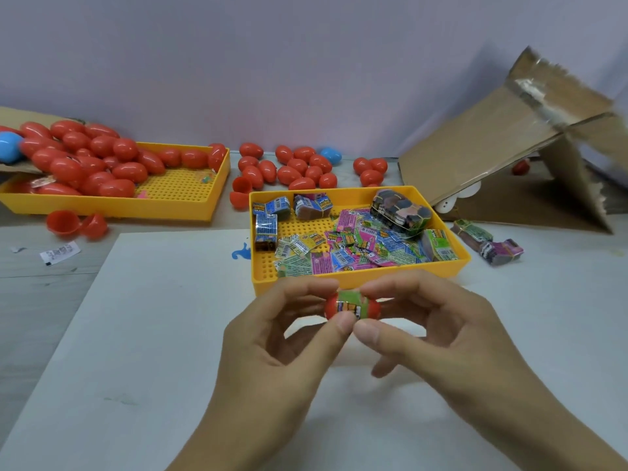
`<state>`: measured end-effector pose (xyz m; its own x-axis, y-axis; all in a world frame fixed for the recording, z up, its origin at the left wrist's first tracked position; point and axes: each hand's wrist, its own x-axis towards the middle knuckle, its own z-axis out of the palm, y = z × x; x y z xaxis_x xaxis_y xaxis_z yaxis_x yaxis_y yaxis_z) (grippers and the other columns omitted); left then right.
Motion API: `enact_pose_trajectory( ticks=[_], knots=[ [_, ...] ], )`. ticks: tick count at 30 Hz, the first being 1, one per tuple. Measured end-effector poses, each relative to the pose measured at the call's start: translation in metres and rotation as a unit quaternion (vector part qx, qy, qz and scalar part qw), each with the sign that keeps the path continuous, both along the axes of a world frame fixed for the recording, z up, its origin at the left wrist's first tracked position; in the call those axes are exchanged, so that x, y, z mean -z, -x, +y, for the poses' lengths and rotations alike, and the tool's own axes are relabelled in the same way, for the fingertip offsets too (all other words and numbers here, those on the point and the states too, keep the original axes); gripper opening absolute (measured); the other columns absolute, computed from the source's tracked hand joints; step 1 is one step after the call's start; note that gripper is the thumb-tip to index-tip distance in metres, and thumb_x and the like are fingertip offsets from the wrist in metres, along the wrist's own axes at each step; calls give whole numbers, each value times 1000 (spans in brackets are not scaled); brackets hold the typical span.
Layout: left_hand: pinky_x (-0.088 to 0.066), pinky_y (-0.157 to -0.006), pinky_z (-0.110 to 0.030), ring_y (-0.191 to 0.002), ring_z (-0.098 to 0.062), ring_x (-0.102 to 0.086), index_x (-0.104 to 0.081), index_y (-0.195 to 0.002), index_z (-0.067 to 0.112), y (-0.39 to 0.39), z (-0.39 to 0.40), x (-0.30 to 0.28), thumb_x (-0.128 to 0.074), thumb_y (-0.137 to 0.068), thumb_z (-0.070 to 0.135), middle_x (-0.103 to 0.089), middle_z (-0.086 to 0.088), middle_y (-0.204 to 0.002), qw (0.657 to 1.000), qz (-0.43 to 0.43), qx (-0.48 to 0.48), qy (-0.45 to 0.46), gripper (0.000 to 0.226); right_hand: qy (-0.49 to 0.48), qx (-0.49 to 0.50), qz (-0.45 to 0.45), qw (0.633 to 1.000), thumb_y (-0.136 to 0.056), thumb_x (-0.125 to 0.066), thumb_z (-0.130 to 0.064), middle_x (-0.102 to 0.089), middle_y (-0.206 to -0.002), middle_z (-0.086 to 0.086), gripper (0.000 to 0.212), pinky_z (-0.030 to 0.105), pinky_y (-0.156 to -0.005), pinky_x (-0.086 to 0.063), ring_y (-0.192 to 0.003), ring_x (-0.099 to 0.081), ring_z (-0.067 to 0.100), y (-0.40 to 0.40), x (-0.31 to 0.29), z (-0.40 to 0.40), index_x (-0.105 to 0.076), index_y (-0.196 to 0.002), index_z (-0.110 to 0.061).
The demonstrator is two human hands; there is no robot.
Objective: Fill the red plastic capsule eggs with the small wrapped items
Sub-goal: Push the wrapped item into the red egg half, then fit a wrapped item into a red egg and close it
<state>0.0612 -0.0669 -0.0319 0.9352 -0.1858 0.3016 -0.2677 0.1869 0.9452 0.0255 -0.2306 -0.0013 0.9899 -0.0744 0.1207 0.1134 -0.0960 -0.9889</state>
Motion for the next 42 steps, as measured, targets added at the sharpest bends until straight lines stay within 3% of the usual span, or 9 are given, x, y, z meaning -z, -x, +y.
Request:
enact_pose_trajectory(
  ticks=[4, 7, 11, 17, 20, 24, 28, 34, 42],
  knots=[
    [-60, -80, -29, -99, -23, -73, -69, -107, 35, 1, -1, 0, -79, -70, 23, -73, 2, -106, 999, -54, -8, -1, 40, -14, -17, 25, 999, -74, -78, -23, -75, -84, 11, 21, 33, -47, -56, -74, -73, 25, -3, -5, -8, -76, -94, -21],
    [-60, -80, -28, -97, -23, -74, -67, -113, 37, -2, -2, 3, -84, -65, 21, -72, 3, -115, 998, -49, -37, 7, 53, 118, 79, -95, 985, -73, -87, -25, -76, -87, 2, 23, 28, -53, -57, -76, -73, 17, -4, -20, -22, -77, -94, -30],
    [-61, -69, -26, -83, -24, -77, -72, -95, 35, -6, -6, 8, -90, -67, 7, -76, 0, -103, 996, 9, -80, 36, 44, 327, 276, -273, 862, -86, -73, -44, -70, -103, -23, 22, 6, -75, -48, -91, -68, -2, -14, -78, -77, -66, -106, -45],
    [-58, -54, -45, -69, -29, -76, -68, -99, 8, -3, -9, 6, -73, -60, 5, -77, -7, -90, 996, 35, -73, 48, 39, 384, 429, -174, 799, -81, -70, -55, -64, -113, -16, 40, 29, -95, -48, -97, -58, -3, -59, -157, -162, -65, -114, -33],
    [-59, -52, -42, -66, -30, -76, -66, -99, 4, -3, -8, 0, -66, -58, 5, -77, -9, -86, 996, 45, -67, 49, 40, 381, 461, -150, 787, -84, -61, -60, -63, -105, -18, 28, 19, -82, -42, -86, -54, -4, -50, -150, -148, -65, -104, -41],
    [-58, -49, -41, -63, -32, -75, -65, -98, 0, -5, -9, -3, -63, -58, 4, -76, -13, -83, 995, 59, -57, 57, 40, 291, 318, -197, 880, -86, -66, -39, -67, -67, -3, 20, 22, -52, -41, -56, -53, 4, -30, -98, -84, -71, -74, -24],
    [-58, -45, -35, -59, -33, -73, -66, -93, 0, -5, -8, 1, -61, -76, -8, -75, -13, -77, 994, 41, -90, 45, 20, 68, 96, -18, 993, -81, -68, -36, -57, -56, 3, 27, 17, -47, -34, -48, -44, 5, -25, -19, -5, -70, -66, -13],
    [-45, -41, -19, -44, -23, -60, -71, -84, 24, -24, 18, -9, -77, -80, 14, -66, -6, -65, 980, -74, -187, -15, 12, -27, -4, 59, 998, -79, -66, -38, -63, -57, -2, 26, 7, -46, -34, -45, -49, 0, -23, 19, 24, -69, -59, -21],
    [-53, -69, -22, -78, -10, -63, -68, -88, 36, -119, 90, -34, -67, -91, 15, -67, 10, -82, 914, -111, -352, -170, 21, -46, -21, 53, 997, -75, -65, -43, -61, -54, 2, 31, 7, -41, -31, -39, -45, 1, -31, 25, 18, -70, -59, -17]
  ],
)
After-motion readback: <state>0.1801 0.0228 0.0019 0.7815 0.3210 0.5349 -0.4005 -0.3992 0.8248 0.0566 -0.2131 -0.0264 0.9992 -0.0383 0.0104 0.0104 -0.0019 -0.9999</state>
